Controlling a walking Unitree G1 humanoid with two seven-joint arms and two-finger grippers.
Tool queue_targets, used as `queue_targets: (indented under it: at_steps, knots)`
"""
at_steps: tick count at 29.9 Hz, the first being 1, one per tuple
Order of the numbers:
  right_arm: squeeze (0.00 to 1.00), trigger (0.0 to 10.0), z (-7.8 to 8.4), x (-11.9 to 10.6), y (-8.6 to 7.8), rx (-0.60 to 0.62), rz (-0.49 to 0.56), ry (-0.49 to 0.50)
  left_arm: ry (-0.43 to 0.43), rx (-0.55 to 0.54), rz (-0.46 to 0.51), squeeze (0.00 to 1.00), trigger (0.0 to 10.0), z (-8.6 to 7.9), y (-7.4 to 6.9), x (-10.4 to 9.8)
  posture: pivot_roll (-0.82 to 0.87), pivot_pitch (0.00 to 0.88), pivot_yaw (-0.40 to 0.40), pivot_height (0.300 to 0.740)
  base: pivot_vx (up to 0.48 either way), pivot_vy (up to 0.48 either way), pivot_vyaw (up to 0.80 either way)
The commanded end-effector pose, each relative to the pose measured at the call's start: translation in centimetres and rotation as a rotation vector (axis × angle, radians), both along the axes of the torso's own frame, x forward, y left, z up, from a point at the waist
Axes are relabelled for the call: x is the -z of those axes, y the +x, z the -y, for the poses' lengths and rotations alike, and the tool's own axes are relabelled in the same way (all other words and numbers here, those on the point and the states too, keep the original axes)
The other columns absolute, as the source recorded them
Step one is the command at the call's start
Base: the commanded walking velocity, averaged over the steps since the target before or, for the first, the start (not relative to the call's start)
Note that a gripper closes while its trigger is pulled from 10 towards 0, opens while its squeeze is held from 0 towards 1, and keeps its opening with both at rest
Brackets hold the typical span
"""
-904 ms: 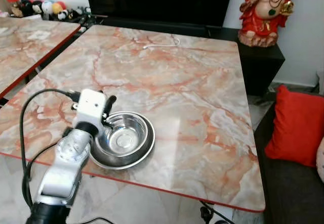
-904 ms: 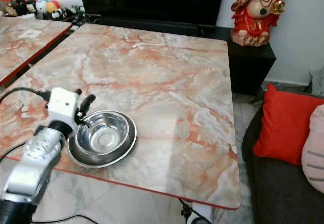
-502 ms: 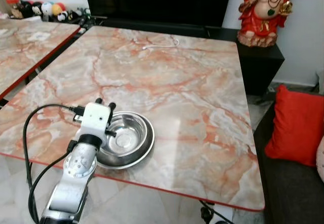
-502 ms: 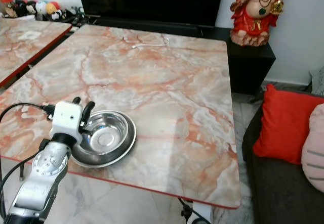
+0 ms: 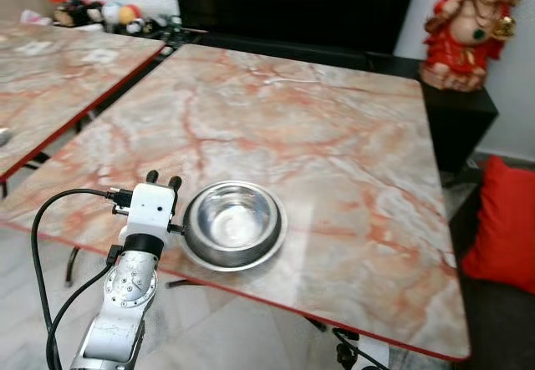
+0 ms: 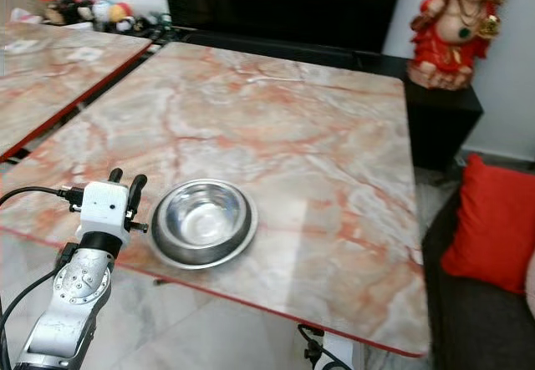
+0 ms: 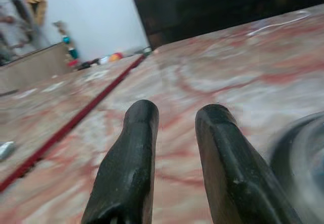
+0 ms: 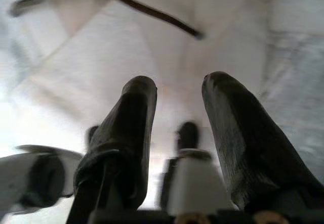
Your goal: Setting the table
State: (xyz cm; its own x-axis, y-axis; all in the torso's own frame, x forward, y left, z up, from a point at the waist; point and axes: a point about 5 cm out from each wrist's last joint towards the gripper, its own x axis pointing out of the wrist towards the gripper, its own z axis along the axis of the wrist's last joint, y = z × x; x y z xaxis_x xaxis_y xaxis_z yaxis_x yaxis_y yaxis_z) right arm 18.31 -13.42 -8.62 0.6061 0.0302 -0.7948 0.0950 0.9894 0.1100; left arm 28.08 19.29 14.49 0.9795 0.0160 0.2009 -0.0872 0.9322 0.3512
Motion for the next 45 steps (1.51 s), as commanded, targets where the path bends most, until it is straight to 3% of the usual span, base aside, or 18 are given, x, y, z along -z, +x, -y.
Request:
queue_targets:
  at_steps: [1,45]
  knots:
    - [0.00,10.0,0.1,0.2,-0.3,-0.003,-0.008,-0.008,0.008,-0.003,0.032,0.00,10.0,0.0,0.2,-0.6,0.11,0.000,-0.020,0.740,0.000,0.480,0.00]
    - [0.00,10.0,0.3,0.0,0.1,-0.008,0.003,-0.011,0.002,-0.054,0.064,0.00,10.0,-1.1,0.2,-1.2,0.13,0.000,-0.042,0.740,0.000,0.480,0.00]
